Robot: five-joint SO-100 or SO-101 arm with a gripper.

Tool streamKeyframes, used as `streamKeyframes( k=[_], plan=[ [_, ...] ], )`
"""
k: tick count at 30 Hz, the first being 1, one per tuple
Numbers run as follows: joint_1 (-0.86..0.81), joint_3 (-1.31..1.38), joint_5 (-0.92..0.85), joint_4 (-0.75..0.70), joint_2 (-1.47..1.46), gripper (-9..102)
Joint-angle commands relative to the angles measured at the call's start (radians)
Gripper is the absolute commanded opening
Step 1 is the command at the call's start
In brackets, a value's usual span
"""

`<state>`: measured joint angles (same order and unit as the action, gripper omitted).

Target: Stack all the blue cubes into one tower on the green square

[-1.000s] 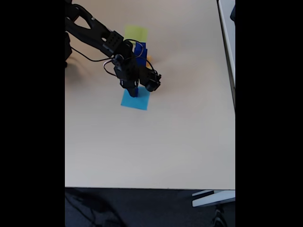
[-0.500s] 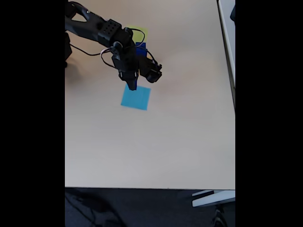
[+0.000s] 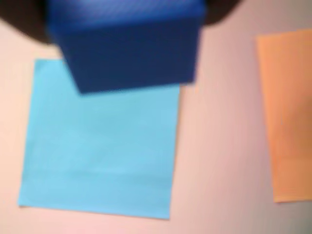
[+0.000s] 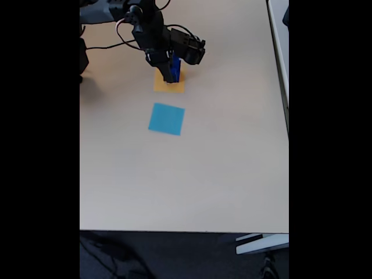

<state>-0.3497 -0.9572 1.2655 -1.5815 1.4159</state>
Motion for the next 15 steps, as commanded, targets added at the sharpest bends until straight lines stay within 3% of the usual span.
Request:
streamKeyframes(
  k=[1, 15],
  plan=[
    [0.080, 0.097, 0.080, -0.044, 0.080, 4],
    [0.342, 0.143, 0.322, -0.080, 0.064, 4]
  ],
)
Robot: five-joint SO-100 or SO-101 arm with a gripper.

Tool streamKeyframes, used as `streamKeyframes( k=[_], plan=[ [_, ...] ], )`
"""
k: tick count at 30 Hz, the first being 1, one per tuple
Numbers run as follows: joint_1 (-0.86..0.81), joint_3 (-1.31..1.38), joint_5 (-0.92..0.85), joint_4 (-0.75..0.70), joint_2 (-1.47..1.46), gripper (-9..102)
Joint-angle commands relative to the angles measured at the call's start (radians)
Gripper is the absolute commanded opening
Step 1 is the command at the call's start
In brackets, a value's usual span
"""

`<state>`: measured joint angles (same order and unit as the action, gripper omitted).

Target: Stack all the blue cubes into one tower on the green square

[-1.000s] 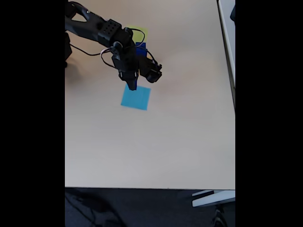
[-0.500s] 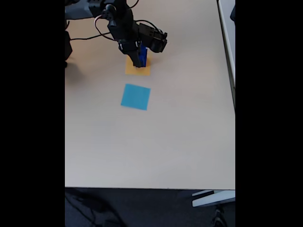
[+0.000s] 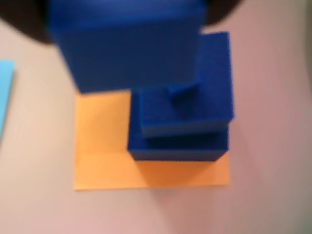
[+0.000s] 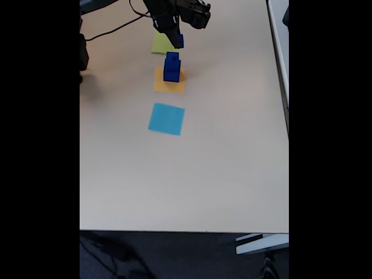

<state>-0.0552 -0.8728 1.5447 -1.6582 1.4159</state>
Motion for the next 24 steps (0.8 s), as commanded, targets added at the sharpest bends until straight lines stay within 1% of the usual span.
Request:
streamKeyframes(
  k=[1, 7, 13, 21, 24],
  plan=[
    [0.067, 0.060, 0.055, 0.000, 0.058, 4],
    [0.196, 0.054, 0.189, 0.028, 0.005, 4],
    [0.302, -0.025, 0.299, 0.097, -0.052, 5],
    [0.359, -0.206, 0.374, 0.210, -0.084, 5],
    [0.362, -0.258, 0.397, 0.224, -0.084, 5]
  ],
)
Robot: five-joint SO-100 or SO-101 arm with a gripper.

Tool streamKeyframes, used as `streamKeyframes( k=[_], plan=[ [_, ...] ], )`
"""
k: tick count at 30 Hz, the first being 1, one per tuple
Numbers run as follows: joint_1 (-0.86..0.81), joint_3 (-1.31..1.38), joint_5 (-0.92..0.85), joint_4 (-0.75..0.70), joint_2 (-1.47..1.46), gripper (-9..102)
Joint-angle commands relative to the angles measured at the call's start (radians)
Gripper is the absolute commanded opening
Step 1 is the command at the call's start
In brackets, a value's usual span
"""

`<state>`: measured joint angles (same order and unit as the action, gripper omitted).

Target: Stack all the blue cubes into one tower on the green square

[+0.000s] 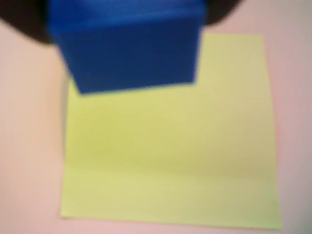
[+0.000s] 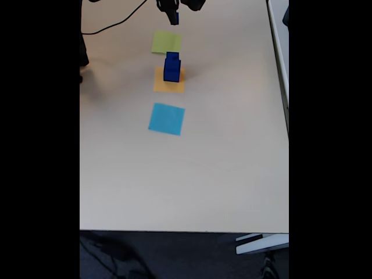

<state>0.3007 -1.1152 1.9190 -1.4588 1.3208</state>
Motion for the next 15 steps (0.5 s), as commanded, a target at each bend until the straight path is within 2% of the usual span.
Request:
streamKeyframes(
  k=[1, 15],
  plan=[
    [0.008, -0.034, 0.035, 0.031, 0.011, 5],
    [0.061, -0.161, 0.207, 0.193, -0.094, 5]
  ],
)
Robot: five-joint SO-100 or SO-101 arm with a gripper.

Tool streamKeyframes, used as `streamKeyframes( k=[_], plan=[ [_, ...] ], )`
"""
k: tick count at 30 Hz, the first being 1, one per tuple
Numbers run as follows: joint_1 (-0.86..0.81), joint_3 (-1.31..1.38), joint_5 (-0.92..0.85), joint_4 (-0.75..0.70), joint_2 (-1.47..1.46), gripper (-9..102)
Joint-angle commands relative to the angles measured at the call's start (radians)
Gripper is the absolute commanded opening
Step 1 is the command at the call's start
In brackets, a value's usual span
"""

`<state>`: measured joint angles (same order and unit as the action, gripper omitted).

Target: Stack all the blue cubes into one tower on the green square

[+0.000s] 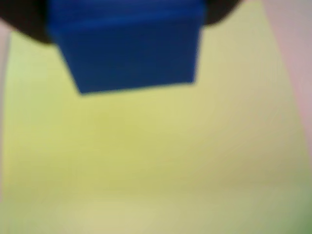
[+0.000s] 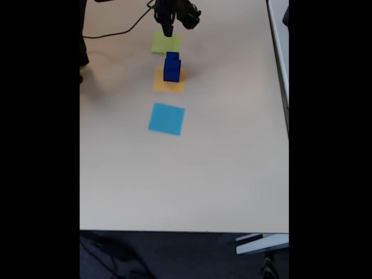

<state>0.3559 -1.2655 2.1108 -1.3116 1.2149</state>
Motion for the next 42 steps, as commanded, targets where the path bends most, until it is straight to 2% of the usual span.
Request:
streamKeyframes(
  k=[1, 6, 16, 42],
  plan=[
    [0.006, -0.025, 0.014, 0.064, 0.011, 5],
    [-0.002, -0.078, -0.011, 0.140, -0.005, 5],
    [0.009, -0.078, -0.021, 0.190, -0.040, 5],
    [0.031, -0.149, 0.009, 0.206, -0.026, 8]
  ],
)
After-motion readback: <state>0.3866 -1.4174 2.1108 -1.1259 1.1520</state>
